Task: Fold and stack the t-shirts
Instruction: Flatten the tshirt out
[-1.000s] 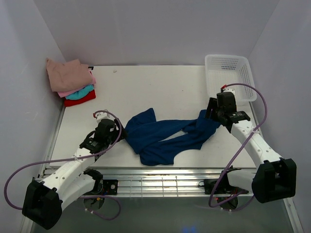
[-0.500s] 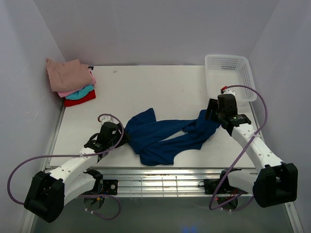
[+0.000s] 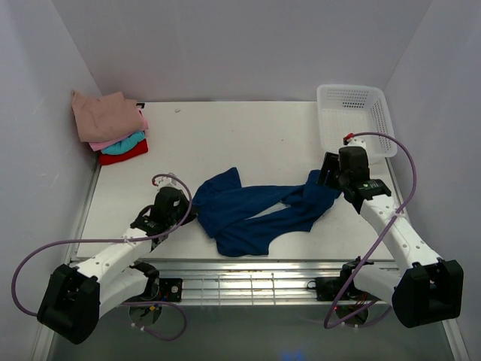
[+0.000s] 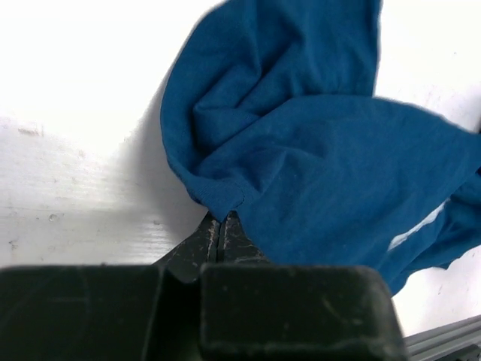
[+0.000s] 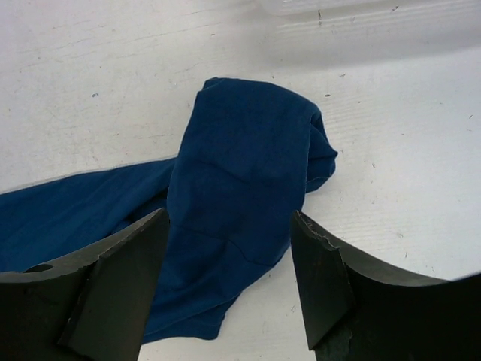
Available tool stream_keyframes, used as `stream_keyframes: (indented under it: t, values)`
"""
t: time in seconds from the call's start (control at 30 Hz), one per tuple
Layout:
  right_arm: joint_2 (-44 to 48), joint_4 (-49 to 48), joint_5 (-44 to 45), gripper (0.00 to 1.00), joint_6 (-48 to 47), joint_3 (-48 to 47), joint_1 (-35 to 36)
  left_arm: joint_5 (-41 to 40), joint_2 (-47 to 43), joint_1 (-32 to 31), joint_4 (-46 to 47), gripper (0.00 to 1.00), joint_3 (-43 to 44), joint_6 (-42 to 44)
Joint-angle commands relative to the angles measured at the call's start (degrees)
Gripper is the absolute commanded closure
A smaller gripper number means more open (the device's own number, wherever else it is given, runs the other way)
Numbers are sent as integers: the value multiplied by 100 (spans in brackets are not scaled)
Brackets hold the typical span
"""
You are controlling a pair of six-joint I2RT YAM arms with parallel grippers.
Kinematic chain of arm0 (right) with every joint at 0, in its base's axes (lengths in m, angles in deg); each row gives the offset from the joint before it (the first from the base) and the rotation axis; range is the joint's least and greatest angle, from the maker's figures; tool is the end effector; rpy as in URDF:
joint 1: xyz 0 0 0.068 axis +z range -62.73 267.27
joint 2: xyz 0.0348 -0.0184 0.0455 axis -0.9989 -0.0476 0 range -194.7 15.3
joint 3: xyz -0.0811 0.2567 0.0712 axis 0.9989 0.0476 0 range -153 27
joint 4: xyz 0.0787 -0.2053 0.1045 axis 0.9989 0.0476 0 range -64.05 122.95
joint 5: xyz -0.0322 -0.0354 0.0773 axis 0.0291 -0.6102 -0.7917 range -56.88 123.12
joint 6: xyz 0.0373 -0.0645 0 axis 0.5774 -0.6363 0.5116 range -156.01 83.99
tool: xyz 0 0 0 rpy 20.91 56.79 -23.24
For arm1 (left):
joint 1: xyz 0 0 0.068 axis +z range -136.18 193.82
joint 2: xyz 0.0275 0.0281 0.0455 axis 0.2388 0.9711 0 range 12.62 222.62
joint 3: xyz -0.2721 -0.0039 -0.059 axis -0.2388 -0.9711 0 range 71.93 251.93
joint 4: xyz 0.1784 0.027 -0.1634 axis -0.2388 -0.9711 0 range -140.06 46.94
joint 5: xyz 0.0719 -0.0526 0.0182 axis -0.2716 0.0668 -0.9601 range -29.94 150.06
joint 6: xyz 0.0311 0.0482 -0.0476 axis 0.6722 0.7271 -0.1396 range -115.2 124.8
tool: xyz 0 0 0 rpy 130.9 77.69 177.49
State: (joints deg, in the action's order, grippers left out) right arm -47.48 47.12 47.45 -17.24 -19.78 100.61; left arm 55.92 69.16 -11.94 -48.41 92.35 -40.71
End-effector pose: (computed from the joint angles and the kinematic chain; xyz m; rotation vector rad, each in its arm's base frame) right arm 0.2346 0.0398 0.2676 0.2406 2.1831 0.0363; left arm 0.1741 -0.0790 0.1638 -0.4421 2.3149 -0.5496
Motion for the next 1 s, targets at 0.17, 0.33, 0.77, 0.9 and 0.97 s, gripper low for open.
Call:
stream_keyframes:
  t: [0.17, 0.33, 0.77, 0.9, 0.97]
  values:
    - [56, -157, -149, 30, -101, 170, -7, -1052, -511, -35, -1196, 100, 2130, 464]
    - [47, -253, -255, 30, -66, 301, 2, -1606, -477, -26, -1311, 100, 2983, 798]
    - [12, -411, -465, 30, -75, 424, 2, -2161, -284, -26, -1214, 100, 3353, 1265]
    - [-234, -648, -729, 30, -5, 582, 2, -2239, -73, -26, -1215, 100, 3179, 1134]
    - [-313, -719, -834, 31, 39, 679, 10, -2511, 94, -26, -1136, 100, 2942, 1080]
